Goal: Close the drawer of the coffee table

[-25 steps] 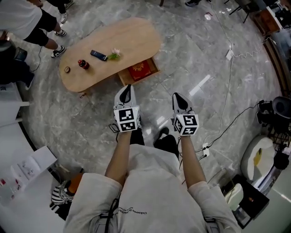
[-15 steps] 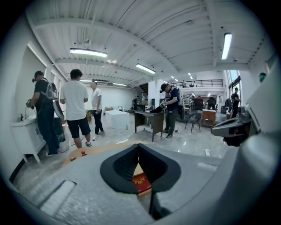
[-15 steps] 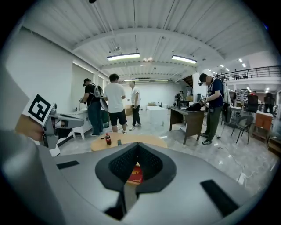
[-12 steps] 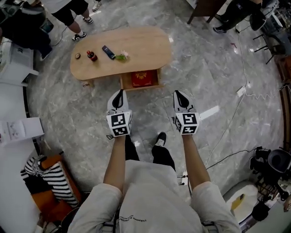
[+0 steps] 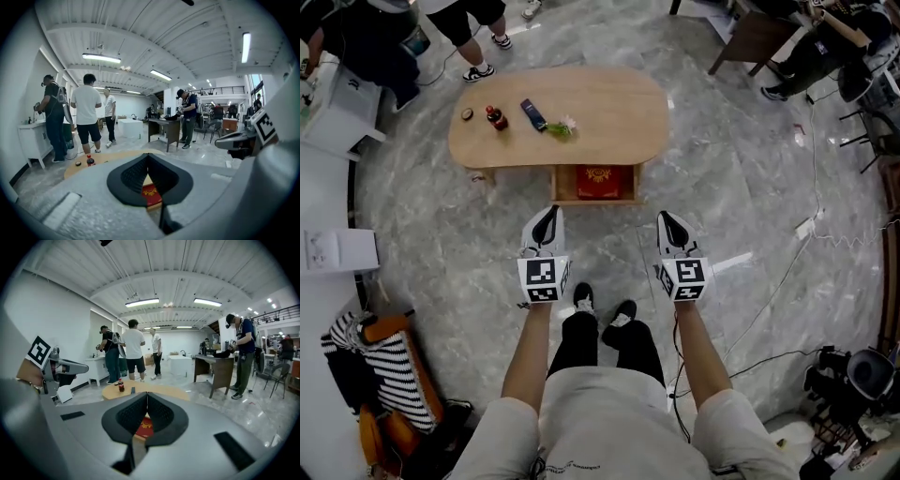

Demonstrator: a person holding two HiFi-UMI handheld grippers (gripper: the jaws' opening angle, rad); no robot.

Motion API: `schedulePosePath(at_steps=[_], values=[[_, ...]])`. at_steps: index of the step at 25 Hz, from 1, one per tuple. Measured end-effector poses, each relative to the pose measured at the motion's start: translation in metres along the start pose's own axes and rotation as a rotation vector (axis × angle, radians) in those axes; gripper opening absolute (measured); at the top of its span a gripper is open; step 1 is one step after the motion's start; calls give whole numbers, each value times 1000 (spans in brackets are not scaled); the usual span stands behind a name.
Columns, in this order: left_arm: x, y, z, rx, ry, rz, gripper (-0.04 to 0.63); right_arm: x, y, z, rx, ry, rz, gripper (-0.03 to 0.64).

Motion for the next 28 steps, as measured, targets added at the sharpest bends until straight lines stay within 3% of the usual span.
schedulePosePath(at_steps=[3, 11, 15, 19, 24, 28], values=[[-50, -22, 23, 15, -16, 46, 9, -50, -3, 36, 67, -23, -5, 17], [-195, -55, 95, 112, 17, -2, 9, -201, 6, 129, 148, 6, -10, 17], [-267, -64, 121, 116, 17, -18, 9, -274, 4, 166, 186, -16, -46, 17], [-326, -75, 141, 131, 28, -32, 9, -322, 10, 192, 175, 9, -80, 17], [-380, -87, 159, 170, 42, -37, 9, -368, 3, 209, 298, 60, -108, 17], [-412, -85, 159, 193, 42, -47, 9, -400, 16, 213, 248, 74, -109, 17]])
Point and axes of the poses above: the fingertips, and each gripper's own axes: z forward along the fingers, y to its right, x out of its top, the point moved 5 cm from there along -z, backward along the fingers, and after that the axes turned 3 degrees about y, right-handed, at the moved point
